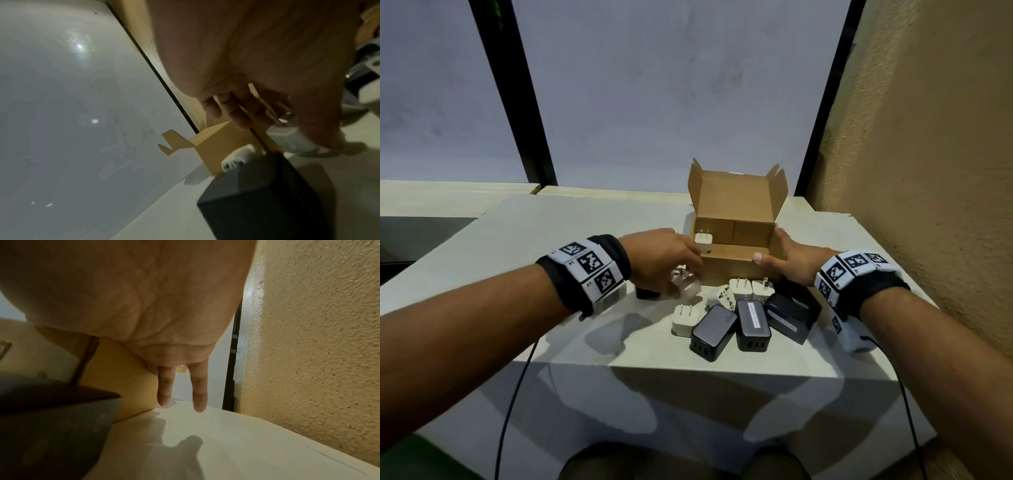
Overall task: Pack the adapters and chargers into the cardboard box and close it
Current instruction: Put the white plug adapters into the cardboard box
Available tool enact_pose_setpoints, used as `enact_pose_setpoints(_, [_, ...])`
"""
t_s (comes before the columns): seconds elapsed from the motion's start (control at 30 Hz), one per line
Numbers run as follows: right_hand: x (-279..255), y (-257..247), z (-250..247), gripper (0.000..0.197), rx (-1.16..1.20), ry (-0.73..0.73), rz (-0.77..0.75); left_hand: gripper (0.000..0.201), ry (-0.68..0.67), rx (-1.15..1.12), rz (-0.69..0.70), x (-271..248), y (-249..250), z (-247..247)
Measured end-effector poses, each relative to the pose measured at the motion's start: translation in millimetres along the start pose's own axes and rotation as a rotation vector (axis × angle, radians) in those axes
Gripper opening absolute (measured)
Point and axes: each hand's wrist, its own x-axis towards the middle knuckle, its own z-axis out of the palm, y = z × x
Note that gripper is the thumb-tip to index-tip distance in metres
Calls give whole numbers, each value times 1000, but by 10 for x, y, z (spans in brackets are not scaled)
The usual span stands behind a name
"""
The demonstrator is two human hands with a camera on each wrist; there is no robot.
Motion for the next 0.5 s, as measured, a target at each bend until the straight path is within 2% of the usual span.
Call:
enact_pose_setpoints(0.1, [-6, 2, -8, 92, -11, 9, 3, 43, 55, -202, 11, 88, 5, -166])
enact_pose_setpoints(0.23, [5, 21, -2, 93, 21, 12, -36, 44, 174, -237, -25, 287, -33, -281])
enact_pose_setpoints(0.37, [16, 22, 0, 93, 38, 5, -41, 45, 312, -253, -201, 544, -100, -260])
enact_pose_setpoints(0.5, [16, 24, 6, 95, 20, 14, -39, 49, 286, -250, -351, 796, -149, -157])
